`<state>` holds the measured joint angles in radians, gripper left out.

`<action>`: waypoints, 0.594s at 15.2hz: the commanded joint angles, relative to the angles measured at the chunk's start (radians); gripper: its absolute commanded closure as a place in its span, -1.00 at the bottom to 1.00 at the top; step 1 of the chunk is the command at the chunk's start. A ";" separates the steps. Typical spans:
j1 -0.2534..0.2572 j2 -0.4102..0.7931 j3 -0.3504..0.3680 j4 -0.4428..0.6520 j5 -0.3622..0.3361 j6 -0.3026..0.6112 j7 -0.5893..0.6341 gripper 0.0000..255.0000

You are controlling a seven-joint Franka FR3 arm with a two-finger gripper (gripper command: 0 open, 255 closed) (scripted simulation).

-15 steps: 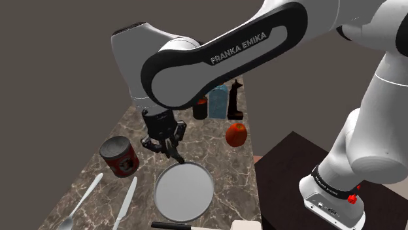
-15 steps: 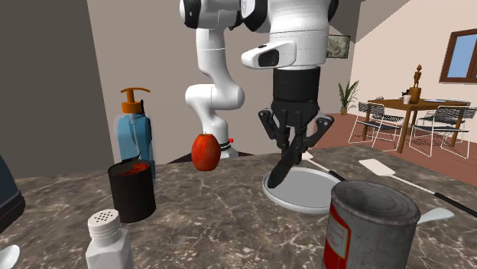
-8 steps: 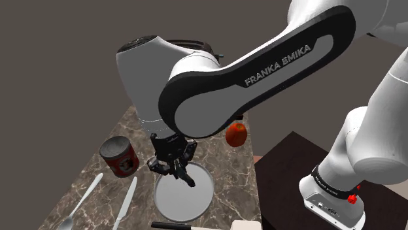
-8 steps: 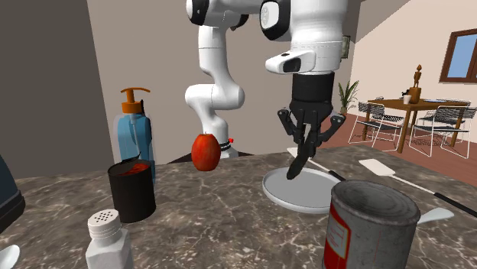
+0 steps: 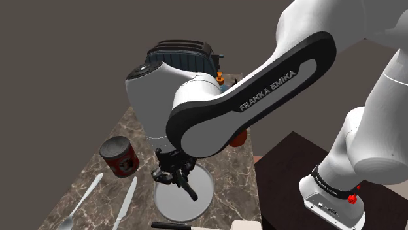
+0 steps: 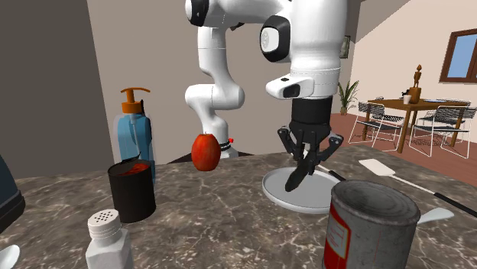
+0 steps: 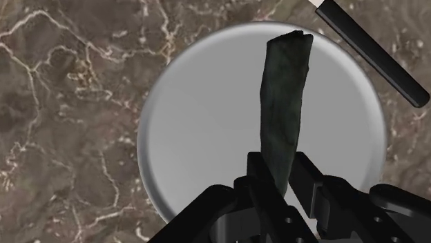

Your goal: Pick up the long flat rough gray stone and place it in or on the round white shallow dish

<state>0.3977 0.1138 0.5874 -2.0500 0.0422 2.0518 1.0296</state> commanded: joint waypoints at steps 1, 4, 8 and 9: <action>0.002 0.010 0.000 -0.015 -0.005 0.024 0.003 1.00; 0.002 0.014 -0.001 -0.018 -0.008 0.031 0.004 1.00; 0.002 0.014 -0.001 -0.018 -0.008 0.031 0.004 1.00; 0.002 0.014 -0.001 -0.018 -0.008 0.031 0.004 1.00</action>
<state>0.3999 0.1276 0.5867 -2.0685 0.0344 2.0825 1.0337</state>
